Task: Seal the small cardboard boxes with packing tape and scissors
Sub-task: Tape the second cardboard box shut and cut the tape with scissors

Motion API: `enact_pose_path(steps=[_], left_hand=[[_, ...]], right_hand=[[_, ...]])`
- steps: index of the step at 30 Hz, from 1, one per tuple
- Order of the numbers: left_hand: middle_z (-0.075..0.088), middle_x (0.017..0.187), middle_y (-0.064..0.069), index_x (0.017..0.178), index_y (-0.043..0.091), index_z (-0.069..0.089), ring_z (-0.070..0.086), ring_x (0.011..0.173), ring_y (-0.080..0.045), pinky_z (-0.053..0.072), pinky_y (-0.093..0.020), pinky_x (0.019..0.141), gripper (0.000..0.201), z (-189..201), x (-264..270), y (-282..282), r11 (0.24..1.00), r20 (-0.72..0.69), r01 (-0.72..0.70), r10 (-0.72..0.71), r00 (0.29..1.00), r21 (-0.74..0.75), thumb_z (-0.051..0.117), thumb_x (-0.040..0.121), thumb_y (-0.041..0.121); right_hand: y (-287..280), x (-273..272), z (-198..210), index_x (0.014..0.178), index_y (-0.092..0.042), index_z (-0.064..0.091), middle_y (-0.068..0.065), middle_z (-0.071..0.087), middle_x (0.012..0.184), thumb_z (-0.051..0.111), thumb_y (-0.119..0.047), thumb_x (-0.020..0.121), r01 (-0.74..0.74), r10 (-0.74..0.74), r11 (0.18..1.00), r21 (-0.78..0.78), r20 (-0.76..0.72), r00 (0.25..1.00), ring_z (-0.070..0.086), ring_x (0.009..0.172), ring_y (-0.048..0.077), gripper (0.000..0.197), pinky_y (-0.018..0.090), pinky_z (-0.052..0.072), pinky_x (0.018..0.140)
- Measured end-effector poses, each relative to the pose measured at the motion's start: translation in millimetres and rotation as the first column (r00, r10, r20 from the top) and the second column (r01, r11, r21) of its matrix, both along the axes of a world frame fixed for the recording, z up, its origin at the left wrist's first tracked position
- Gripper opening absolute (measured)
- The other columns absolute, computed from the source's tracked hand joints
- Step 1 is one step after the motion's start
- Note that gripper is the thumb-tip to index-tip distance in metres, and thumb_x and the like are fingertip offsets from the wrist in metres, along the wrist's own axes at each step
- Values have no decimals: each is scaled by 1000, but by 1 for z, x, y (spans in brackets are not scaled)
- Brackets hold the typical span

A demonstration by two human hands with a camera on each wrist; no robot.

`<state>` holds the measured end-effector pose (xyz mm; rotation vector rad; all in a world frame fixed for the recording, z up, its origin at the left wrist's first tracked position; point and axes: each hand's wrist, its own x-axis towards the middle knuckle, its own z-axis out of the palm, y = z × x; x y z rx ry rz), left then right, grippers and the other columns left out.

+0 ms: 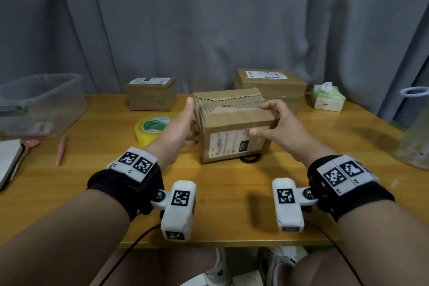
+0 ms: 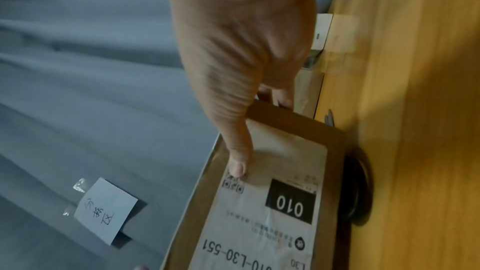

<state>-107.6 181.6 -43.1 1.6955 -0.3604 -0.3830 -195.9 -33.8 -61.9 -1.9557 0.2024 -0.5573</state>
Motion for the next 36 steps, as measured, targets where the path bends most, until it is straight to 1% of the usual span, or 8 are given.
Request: enact_pose_path(steps=[6,12,18,23,28,31,34,36], left_hand=[[67,110,11,122,35,55,61,102,-10,48,-31,78,31,-3,-1,-4,999,71,36,-35,997,-16,54,92,43],[68,106,16,115,44,56,63,99,-7,53,-31,87,33,-2,1,2,987,81,16,-3,997,-163,53,94,18],[70,96,18,105,46,59,65,88,-1,54,-29,83,34,-10,8,3,982,76,-43,57,995,-184,48,95,16],[67,96,17,126,40,51,62,83,-2,54,-26,71,36,-16,10,7,974,71,-112,129,989,-198,42,99,18],[64,111,12,137,30,48,61,94,-6,54,-23,66,38,-19,12,12,972,60,-94,109,992,-214,37,101,22],[65,110,13,136,33,48,62,98,-8,54,-27,74,37,-21,13,15,972,54,-70,84,995,-223,38,102,25],[67,112,11,122,49,54,61,108,-14,48,-39,94,30,-27,13,18,984,-1,-29,29,1000,-174,35,100,45],[65,120,6,112,54,55,56,116,-16,39,-44,105,32,-28,14,23,987,-19,16,-19,1000,-158,29,96,60]], right_hand=[[-3,2,-3,98,-38,50,1,44,129,87,-15,65,10,-10,1000,-8,31,999,49,118,18,54,35,50,96],[6,-2,0,98,-28,50,3,39,125,84,-12,69,-30,32,999,-34,49,998,49,103,9,47,12,50,58],[9,-2,1,96,-29,52,5,44,126,82,-20,72,-46,46,999,-1,65,997,51,106,12,39,12,50,67],[13,-1,1,101,-30,50,2,42,127,81,-15,73,-73,74,997,-24,64,995,47,107,4,44,4,46,70],[11,-1,-1,136,-31,30,0,40,133,80,-6,73,-94,93,995,21,32,995,43,122,12,84,19,49,76],[12,2,-3,149,-22,25,-2,36,136,75,0,77,-59,58,998,-21,-48,997,42,122,12,91,17,52,73],[17,7,-9,138,-18,45,0,45,134,71,-10,83,27,-31,998,-61,-68,997,47,122,14,62,33,49,98],[25,7,-7,138,-23,45,-4,52,131,66,-19,88,25,-23,998,54,-41,999,52,114,9,54,32,53,89]])
